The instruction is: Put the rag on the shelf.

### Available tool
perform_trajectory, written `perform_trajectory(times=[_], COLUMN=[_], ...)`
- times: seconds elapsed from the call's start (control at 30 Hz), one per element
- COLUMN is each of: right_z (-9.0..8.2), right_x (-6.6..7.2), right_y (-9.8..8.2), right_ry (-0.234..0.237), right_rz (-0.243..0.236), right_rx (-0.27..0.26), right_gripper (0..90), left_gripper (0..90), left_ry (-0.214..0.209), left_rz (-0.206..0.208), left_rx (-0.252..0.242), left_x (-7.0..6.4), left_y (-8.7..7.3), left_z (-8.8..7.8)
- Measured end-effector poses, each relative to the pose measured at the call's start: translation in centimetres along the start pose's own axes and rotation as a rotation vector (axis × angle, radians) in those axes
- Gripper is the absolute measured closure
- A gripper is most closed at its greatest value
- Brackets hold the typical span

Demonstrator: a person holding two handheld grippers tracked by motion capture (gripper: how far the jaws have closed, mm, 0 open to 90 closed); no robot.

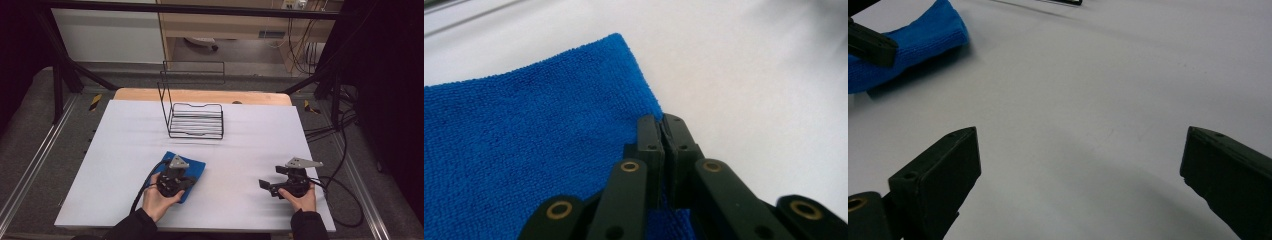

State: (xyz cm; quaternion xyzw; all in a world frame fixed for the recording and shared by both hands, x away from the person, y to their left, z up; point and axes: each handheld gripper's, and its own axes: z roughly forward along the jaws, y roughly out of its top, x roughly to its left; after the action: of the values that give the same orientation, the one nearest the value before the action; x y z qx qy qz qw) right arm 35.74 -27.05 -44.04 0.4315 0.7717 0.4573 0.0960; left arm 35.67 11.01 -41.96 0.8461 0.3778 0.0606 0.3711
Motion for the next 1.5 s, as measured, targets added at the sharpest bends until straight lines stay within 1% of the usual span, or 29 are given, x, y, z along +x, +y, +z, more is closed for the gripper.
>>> perform_trajectory(times=[0.2,0.27,0.33,0.37,0.4,0.43,0.47,0.53,0.63,0.73,0.8,0.83,0.9,0.97,1.0,1.07,1.1,1.13,1.17,1.2,1.23,1.27,1.3,1.33,1.37,1.4,1.43,1.47,1.5], right_z=[0.0,0.1,0.1,0.1,0.1,0.2,0.2,0.1,0.2,0.3,0.5,0.6,0.9,1.4,1.9,2.3,2.6,3.4,3.9,4.2,4.2,5.4,5.8,6.4,7.0,7.0,8.0,8.0,8.5], right_x=[0.0,0.0,0.1,0.0,0.0,0.1,0.1,0.2,0.3,0.6,0.8,1.0,1.5,2.0,2.6,3.0,3.3,4.3,4.9,5.3,5.3,6.8,7.4,8.3,9.0,9.0,10.4,10.4,11.1], right_y=[0.0,0.1,0.1,0.1,0.1,0.1,0.1,0.1,0.2,0.3,0.4,0.5,0.7,1.0,1.3,1.5,1.7,2.1,2.3,2.5,2.5,2.8,2.9,3.1,3.2,3.2,3.2,3.2,3.2], right_ry=[0.001,0.002,0.0,-0.001,-0.001,-0.003,-0.003,-0.004,-0.005,-0.009,-0.006,-0.008,-0.008,-0.014,-0.021,-0.024,-0.023,-0.024,-0.023,-0.017,-0.017,-0.001,0.006,0.013,0.02,0.02,0.022,0.022,0.026], right_rz=[-0.008,-0.008,-0.007,-0.014,-0.014,-0.01,-0.01,-0.004,-0.008,-0.005,-0.008,0.001,0.007,0.014,0.014,0.019,0.023,0.029,0.026,0.022,0.022,0.009,-0.002,0.002,-0.003,-0.003,-0.033,-0.033,-0.041], right_rx=[0.004,0.003,0.003,0.005,0.005,0.007,0.007,0.006,0.001,0.003,0.0,0.001,-0.005,-0.005,-0.001,-0.002,0.001,0.01,0.015,0.018,0.018,0.039,0.045,0.067,0.072,0.072,0.08,0.08,0.091], right_gripper=[3.5,3.5,3.6,3.7,3.7,3.7,3.7,3.7,4.2,4.6,5.8,6.2,7.7,8.9,10.7,11.2,12.1,12.9,13.3,14.1,14.1,14.9,15.7,15.9,17.1,17.1,22.3,22.3,22.6], left_gripper=[86.9,86.2,84.4,79.8,79.8,69.7,69.7,61.1,49.3,40.4,38.4,37.8,37.8,38.0,39.0,40.0,40.8,44.7,46.7,48.7,48.7,53.0,55.2,56.5,57.7,57.7,60.5,60.5,62.0], left_ry=[-0.009,-0.008,-0.016,-0.026,-0.036,-0.048,-0.057,-0.047,-0.033,0.006,0.039,0.053,0.082,0.098,0.099,0.108,0.102,0.093,0.084,0.078,0.074,0.069,0.063,0.056,0.052,0.051,0.05,0.048,0.042], left_rz=[0.005,0.021,0.03,0.033,0.034,0.034,0.043,0.06,0.065,0.064,0.039,0.025,-0.004,-0.023,-0.031,-0.032,-0.038,-0.042,-0.047,-0.051,-0.049,-0.046,-0.048,-0.048,-0.044,-0.044,-0.044,-0.046,-0.047], left_rx=[0.005,0.018,0.019,0.019,0.017,0.012,0.006,0.011,-0.003,-0.021,-0.037,-0.045,-0.051,-0.039,-0.031,-0.006,0.005,0.012,0.016,0.021,0.027,0.034,0.036,0.039,0.043,0.046,0.05,0.051,0.052], left_x=[-0.8,-0.8,-0.8,-0.7,-0.7,-0.6,-0.5,-0.2,0.8,2.6,4.2,5.1,6.7,7.9,8.4,9.0,9.2,9.4,9.5,9.5,9.6,9.6,9.6,9.6,9.5,9.5,9.4,9.4,9.3], left_y=[0.4,0.3,0.2,0.2,0.2,0.2,0.2,0.4,0.4,0.1,-0.4,-0.7,-1.4,-2.2,-2.6,-3.5,-3.9,-4.3,-4.5,-4.7,-4.9,-5.0,-5.1,-5.2,-5.3,-5.3,-5.4,-5.5,-5.5], left_z=[1.5,2.0,2.1,2.2,2.1,1.9,1.7,1.0,-0.6,-2.5,-3.7,-4.3,-5.3,-5.9,-6.0,-6.0,-5.8,-5.7,-5.6,-5.5,-5.4,-5.4,-5.3,-5.2,-5.1,-5.1,-5.0,-4.9,-4.9])
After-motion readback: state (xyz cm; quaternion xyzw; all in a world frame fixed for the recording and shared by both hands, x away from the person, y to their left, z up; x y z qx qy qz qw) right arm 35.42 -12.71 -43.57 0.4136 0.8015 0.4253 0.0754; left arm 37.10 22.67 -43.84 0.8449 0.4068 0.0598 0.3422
